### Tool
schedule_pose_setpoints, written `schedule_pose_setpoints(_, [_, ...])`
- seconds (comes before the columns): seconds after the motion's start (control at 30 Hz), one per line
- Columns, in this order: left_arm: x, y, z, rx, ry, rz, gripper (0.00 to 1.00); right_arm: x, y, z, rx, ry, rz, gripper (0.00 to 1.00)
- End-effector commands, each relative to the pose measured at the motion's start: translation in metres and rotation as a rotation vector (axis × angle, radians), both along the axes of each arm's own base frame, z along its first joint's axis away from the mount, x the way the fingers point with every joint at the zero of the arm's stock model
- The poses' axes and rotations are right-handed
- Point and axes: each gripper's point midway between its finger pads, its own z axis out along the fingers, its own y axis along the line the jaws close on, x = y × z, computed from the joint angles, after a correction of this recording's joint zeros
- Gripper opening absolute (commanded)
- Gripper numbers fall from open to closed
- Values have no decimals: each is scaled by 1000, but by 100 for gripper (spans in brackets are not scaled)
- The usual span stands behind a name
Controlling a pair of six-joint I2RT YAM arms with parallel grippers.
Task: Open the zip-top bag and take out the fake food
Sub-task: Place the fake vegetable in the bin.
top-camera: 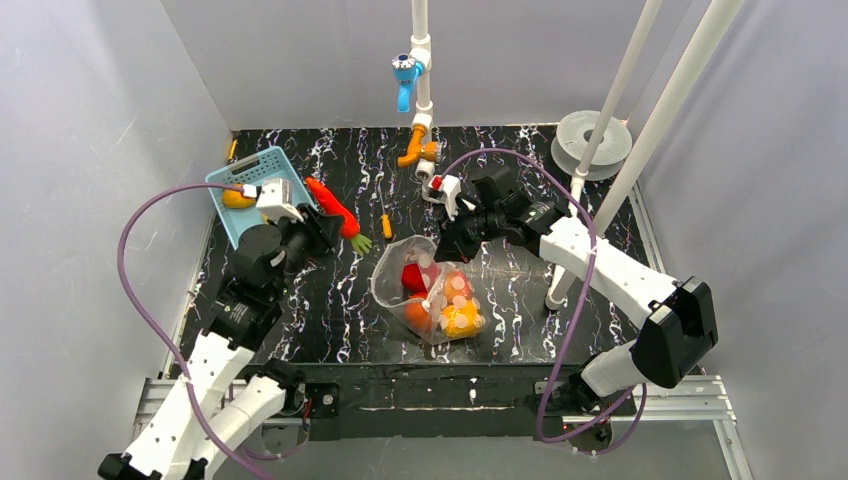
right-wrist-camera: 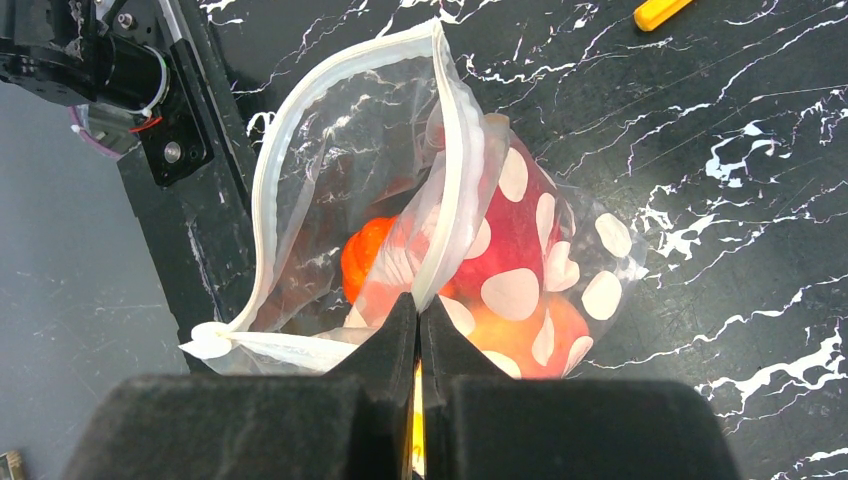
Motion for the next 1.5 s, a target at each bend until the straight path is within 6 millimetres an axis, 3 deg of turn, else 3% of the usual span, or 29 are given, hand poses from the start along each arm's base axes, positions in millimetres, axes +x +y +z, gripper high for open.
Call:
schedule_pose_setpoints(0.0, [16,19,6,-8,18,37,0,-3,1,16,43,-42,22,1])
schedule_pose_setpoints(0.33, [71,78,-20,-74,128,212,0,-4,1,18,48,-44,26,1])
schedule_pose_setpoints(0.47, [94,113,-32,-107,174,324,0,-5,1,19,52,-44,30,1])
schedule_pose_setpoints(0.63, [120,143,-44,-162,227,395,0,-6,2,20,58,-43,34,1])
schedule_pose_setpoints(0.87, [150,167,-73,-247,356,408,0,-7,2,21,64,-41,39,1])
schedule_pose_setpoints(1.1, [163,189,-95,-280,443,444,0,-8,2,21,65,-39,39,1])
schedule_pose_setpoints(1.3, [172,191,-117,-297,499,422,15,-8,2,21,64,-41,38,1])
schedule_pose_setpoints(1.47, [176,192,-129,-307,548,413,37,-8,2,21,65,-41,40,1])
